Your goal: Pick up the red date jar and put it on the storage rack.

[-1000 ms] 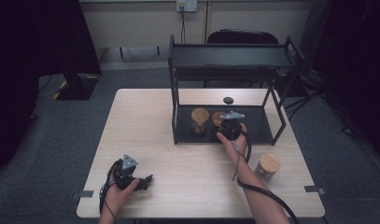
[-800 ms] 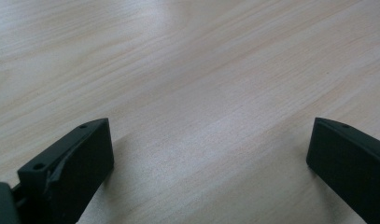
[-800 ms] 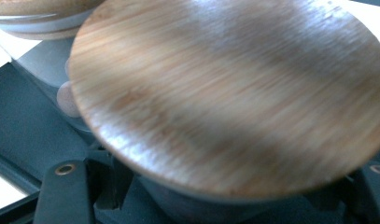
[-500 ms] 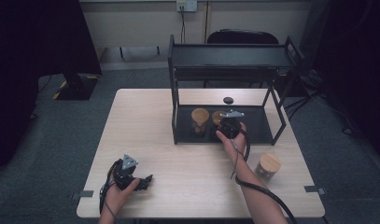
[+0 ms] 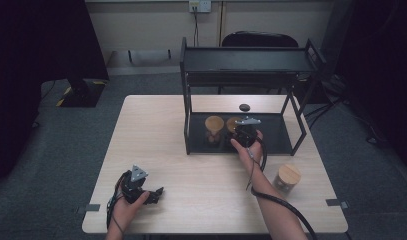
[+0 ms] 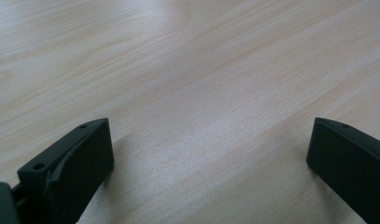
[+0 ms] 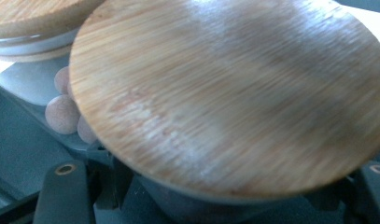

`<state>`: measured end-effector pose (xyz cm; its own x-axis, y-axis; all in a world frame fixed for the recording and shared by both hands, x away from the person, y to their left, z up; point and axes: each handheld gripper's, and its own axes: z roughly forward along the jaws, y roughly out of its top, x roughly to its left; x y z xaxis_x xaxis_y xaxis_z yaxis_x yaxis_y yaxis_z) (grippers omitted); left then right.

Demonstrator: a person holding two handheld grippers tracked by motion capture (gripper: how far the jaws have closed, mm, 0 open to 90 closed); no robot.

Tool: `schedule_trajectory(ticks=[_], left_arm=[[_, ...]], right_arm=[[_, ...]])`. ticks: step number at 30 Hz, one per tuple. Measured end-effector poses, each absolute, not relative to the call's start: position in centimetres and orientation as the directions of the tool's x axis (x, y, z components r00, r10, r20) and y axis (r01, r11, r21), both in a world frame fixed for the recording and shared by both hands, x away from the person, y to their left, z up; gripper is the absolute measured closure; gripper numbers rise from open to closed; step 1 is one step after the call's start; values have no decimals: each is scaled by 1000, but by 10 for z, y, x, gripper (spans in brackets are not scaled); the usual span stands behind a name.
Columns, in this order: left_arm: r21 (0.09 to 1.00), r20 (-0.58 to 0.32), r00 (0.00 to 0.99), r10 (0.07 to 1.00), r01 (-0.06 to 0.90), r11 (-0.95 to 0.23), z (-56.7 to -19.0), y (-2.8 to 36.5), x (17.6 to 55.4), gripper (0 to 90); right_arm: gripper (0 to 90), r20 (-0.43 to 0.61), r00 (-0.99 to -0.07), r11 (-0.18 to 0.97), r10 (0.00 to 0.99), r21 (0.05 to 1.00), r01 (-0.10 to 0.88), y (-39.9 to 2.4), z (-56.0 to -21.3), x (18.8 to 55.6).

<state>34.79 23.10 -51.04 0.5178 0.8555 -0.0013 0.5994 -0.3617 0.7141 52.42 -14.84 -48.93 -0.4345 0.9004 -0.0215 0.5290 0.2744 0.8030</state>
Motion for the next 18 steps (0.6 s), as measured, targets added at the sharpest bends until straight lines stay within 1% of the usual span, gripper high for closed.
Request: schedule_trajectory(ticks=[18], left_arm=[[714,-1,518,856,599,-362,-510,231,348,2]], right_arm=[[249,-37,-435,290,900,796,531,-146,-489,531]])
